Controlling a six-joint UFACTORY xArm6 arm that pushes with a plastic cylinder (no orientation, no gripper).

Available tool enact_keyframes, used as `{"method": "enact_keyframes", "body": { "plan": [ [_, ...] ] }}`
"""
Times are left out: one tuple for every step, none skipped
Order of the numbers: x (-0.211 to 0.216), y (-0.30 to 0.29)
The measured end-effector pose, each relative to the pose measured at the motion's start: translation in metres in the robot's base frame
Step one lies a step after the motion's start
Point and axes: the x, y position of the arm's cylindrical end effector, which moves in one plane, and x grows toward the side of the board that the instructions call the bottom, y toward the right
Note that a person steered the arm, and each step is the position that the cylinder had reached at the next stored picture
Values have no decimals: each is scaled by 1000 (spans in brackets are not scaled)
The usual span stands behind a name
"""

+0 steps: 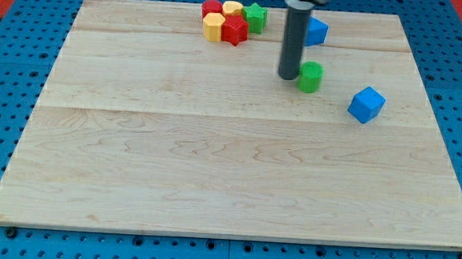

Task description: Push the blue triangle parallel to the left of the green circle

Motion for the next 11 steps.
{"method": "enact_keyframes", "body": {
  "plan": [
    [-47,-1],
    [18,33],
    [38,16],
    [3,18],
    [-37,21],
    [-64,13],
    [-73,66],
    [-102,119],
    [-150,104],
    [-150,82],
    [-150,81]
  ]
}}
